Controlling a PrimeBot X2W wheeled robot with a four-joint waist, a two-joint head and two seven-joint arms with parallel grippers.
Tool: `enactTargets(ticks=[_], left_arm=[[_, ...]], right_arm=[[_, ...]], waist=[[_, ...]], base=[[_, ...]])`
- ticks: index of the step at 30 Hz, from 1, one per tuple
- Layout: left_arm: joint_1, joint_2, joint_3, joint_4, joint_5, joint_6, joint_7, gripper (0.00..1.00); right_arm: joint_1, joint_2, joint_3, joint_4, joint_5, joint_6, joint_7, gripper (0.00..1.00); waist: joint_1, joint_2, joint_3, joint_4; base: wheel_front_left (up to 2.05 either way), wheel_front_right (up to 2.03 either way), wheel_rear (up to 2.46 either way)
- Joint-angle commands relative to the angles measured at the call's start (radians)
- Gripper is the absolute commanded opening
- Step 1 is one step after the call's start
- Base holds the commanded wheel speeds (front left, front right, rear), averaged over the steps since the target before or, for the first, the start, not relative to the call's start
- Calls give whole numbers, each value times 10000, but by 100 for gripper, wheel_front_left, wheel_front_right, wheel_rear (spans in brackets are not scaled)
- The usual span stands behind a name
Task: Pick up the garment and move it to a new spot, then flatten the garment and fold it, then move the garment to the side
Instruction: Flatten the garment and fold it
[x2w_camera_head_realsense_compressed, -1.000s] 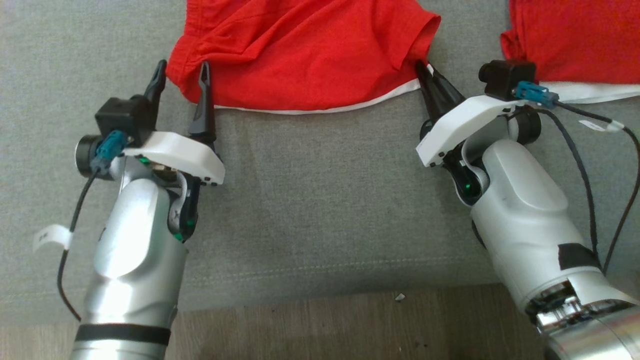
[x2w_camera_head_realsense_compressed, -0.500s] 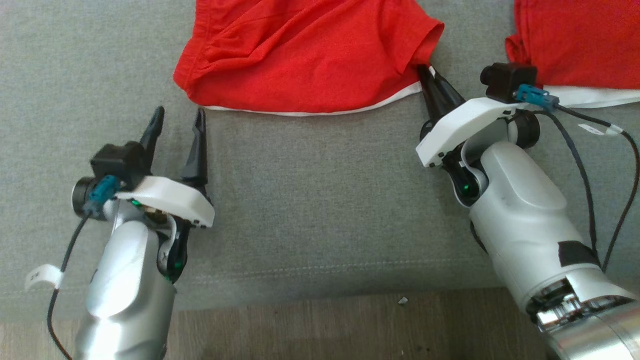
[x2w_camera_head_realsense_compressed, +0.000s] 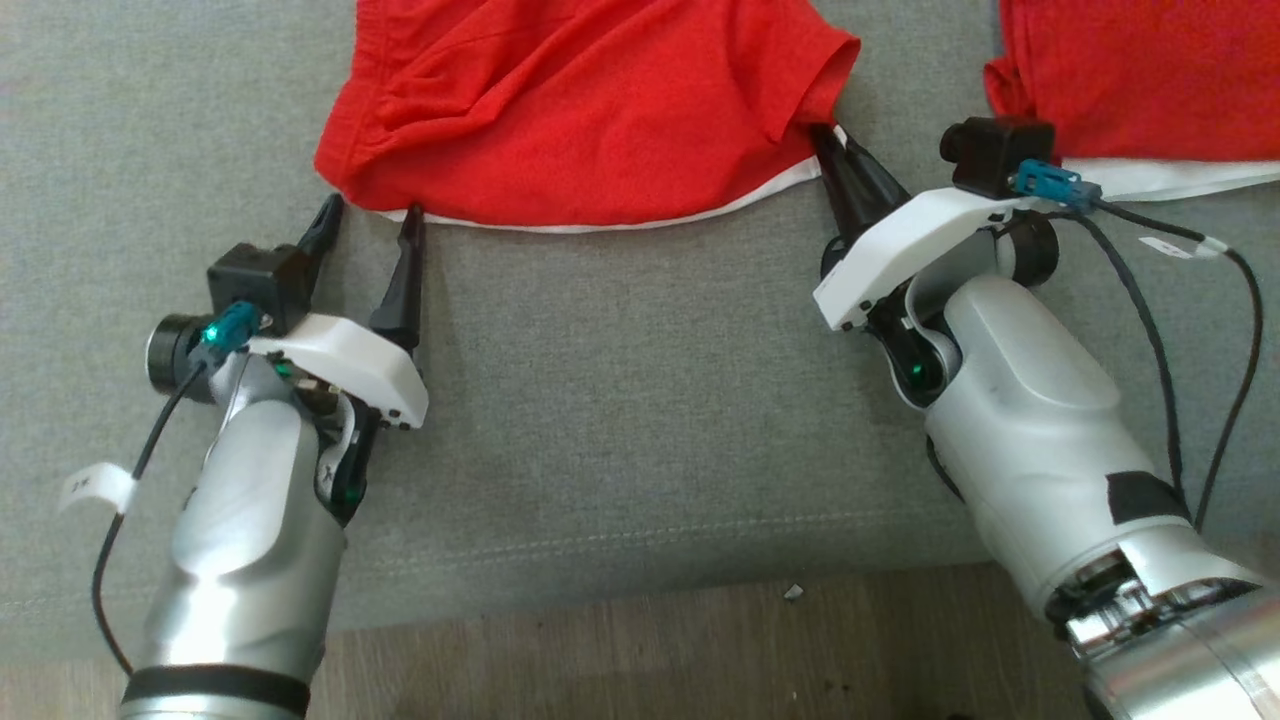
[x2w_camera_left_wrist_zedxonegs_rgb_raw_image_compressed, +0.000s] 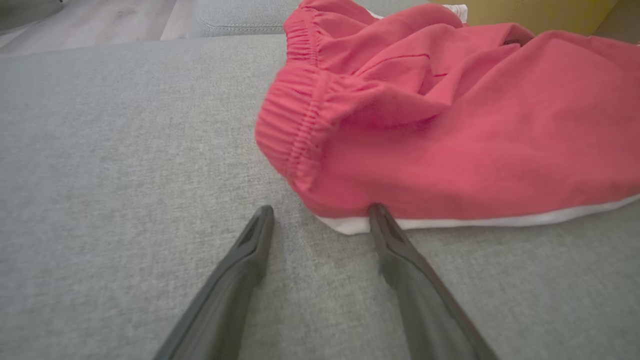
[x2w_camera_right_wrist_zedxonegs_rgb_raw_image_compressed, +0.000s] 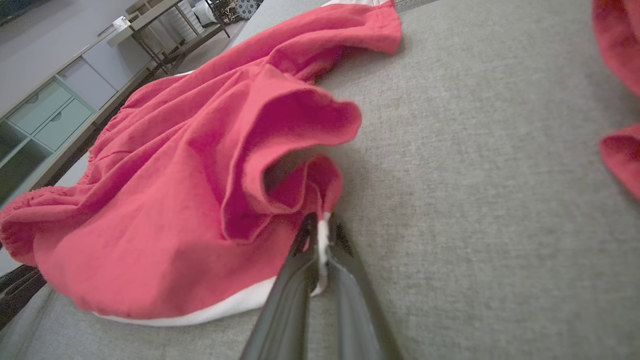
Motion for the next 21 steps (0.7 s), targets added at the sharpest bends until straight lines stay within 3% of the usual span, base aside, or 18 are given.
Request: enactTargets(ticks=[1, 13, 15, 16, 21], left_arm=[[-219, 315, 285, -192, -4, -53, -51, 100], [-693, 298, 283, 191, 118, 23, -51, 100], [-755, 291, 258, 224, 118, 5, -51, 8], [-770, 292, 233, 221, 124, -9, -51, 0], [-613, 341, 199, 57, 96, -60, -51, 0]], right_arm=[[-128, 237, 165, -163, 119, 63, -149, 0], [-413, 237, 483, 167, 392, 63, -323, 0], [-428, 237, 534, 199, 442, 63, -337, 0], [-432, 237, 555, 220, 468, 63, -348, 0], [-452, 237, 590, 388, 520, 63, -527, 0]], waist=[[0, 0, 16, -20], [0, 0, 141, -32], [0, 0, 137, -41], [0, 0, 129, -42], [0, 0, -51, 3]], base=[[0, 0, 0], [0, 0, 0], [0, 0, 0], [0, 0, 0], [0, 0, 0]])
